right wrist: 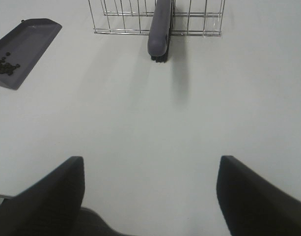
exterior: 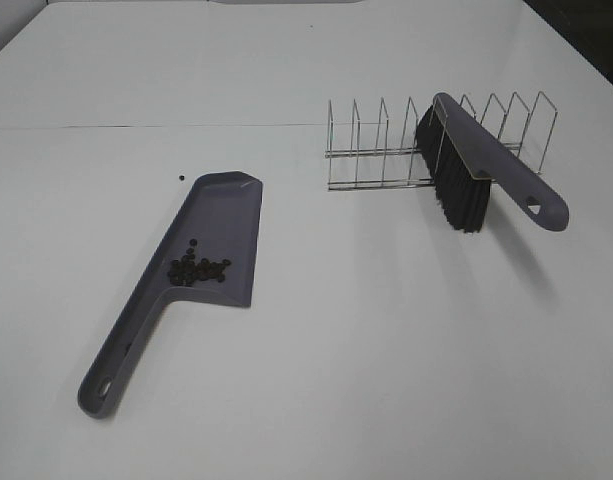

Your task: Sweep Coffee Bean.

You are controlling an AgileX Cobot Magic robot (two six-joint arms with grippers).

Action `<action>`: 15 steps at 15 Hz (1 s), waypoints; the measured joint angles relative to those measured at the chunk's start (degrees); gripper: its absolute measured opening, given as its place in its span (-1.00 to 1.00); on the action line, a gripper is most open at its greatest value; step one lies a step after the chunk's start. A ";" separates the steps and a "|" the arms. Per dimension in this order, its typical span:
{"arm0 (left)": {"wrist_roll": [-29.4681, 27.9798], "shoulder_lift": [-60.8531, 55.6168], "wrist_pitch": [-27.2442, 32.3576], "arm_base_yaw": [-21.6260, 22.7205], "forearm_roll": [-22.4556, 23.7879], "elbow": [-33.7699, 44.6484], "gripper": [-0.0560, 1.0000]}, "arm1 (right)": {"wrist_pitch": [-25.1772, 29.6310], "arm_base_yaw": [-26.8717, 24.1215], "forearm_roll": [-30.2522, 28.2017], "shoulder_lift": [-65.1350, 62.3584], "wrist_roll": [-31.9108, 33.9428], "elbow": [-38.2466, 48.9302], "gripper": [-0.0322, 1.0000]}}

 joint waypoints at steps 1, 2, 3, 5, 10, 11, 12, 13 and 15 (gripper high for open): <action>0.00 0.00 0.00 0.00 0.00 0.00 0.25 | 0.00 0.00 0.00 0.00 0.00 0.00 0.33; 0.00 0.00 0.00 0.00 0.00 0.00 0.25 | 0.00 0.00 -0.06 0.00 0.00 0.00 0.33; 0.00 0.00 0.00 0.00 0.00 0.00 0.25 | 0.00 0.00 -0.06 0.00 0.00 0.00 0.33; 0.00 0.00 0.00 0.00 0.00 0.00 0.25 | 0.00 0.00 -0.06 0.00 0.00 0.00 0.33; 0.00 0.00 0.00 0.00 0.00 0.00 0.25 | 0.00 0.00 -0.06 0.00 0.00 0.00 0.33; 0.00 0.00 0.00 0.00 0.00 0.00 0.25 | 0.00 0.00 -0.06 0.00 0.00 0.00 0.33; 0.00 0.00 -0.06 0.00 0.00 0.00 0.25 | 0.00 0.00 -0.06 0.00 0.00 0.00 0.33; 0.00 0.00 -0.06 0.00 0.00 0.00 0.25 | 0.00 0.00 -0.06 0.00 0.00 0.00 0.33; -0.11 0.00 -0.06 0.00 0.00 0.00 0.25 | 0.00 0.00 -0.06 0.00 0.00 0.00 0.33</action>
